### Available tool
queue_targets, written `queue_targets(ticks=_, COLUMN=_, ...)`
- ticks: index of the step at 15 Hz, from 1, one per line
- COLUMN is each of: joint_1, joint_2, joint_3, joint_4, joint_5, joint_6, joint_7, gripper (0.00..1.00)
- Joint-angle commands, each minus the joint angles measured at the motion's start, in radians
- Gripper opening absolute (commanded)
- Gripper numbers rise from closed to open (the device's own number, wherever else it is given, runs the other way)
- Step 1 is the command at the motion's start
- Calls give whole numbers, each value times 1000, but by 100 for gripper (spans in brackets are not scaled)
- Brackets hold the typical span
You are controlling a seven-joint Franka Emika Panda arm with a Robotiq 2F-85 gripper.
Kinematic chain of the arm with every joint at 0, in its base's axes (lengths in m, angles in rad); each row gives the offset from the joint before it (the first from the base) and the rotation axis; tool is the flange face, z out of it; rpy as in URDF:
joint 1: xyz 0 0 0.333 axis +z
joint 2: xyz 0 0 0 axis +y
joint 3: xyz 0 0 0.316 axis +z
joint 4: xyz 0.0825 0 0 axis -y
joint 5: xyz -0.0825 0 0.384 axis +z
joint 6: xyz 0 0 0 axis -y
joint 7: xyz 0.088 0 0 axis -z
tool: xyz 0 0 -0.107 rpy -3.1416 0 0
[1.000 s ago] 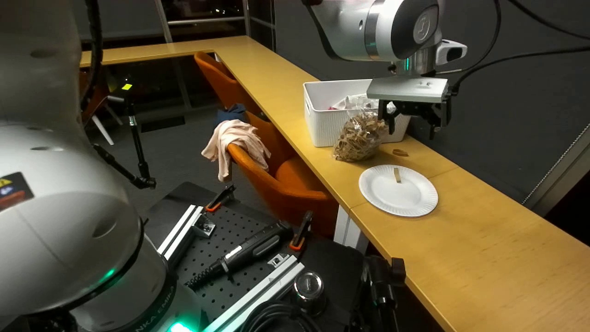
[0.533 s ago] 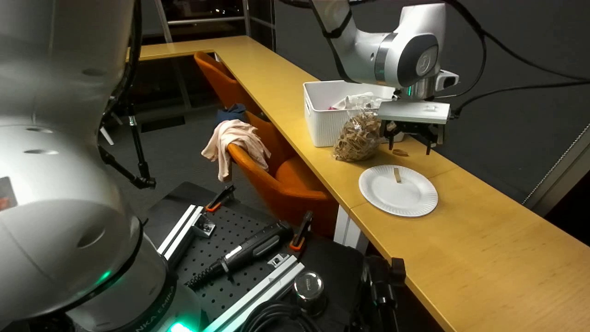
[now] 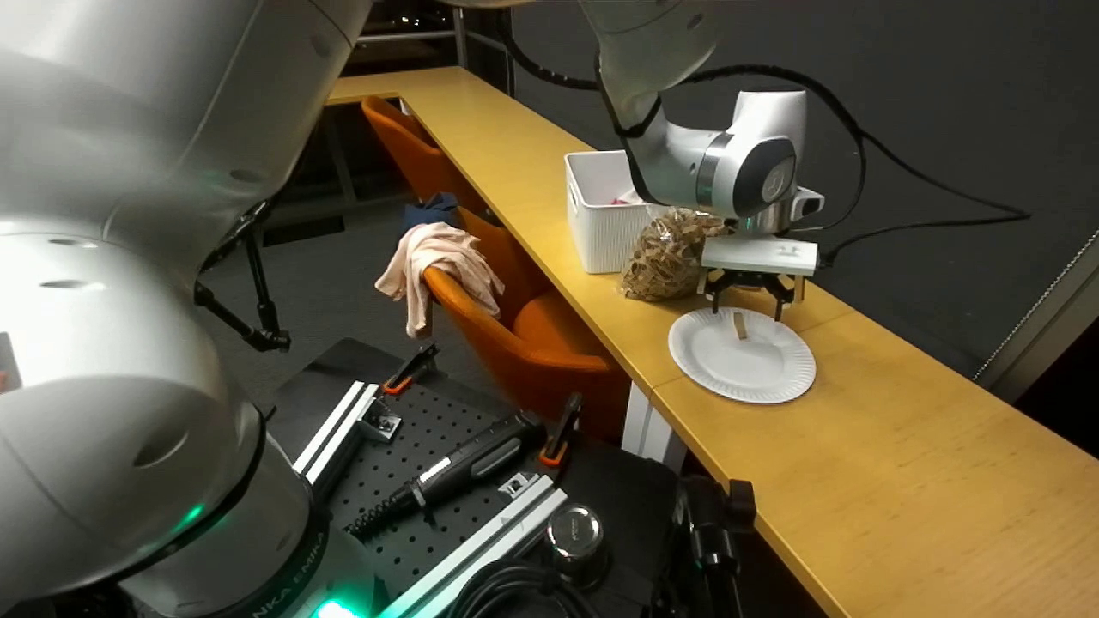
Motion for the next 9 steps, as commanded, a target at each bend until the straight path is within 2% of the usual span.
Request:
queue_targets(ticks=1, joint_1=-27, joint_2=88, joint_3=21, joint_4=106, joint_5=-16, joint_6=-4, joint_7=-33, gripper=100)
queue_targets(ticks=9, joint_1=-23, joint_2=174, joint_3=24, joint_4=225, joint_5=-32, joint_6=1, joint_7=-54, gripper=100)
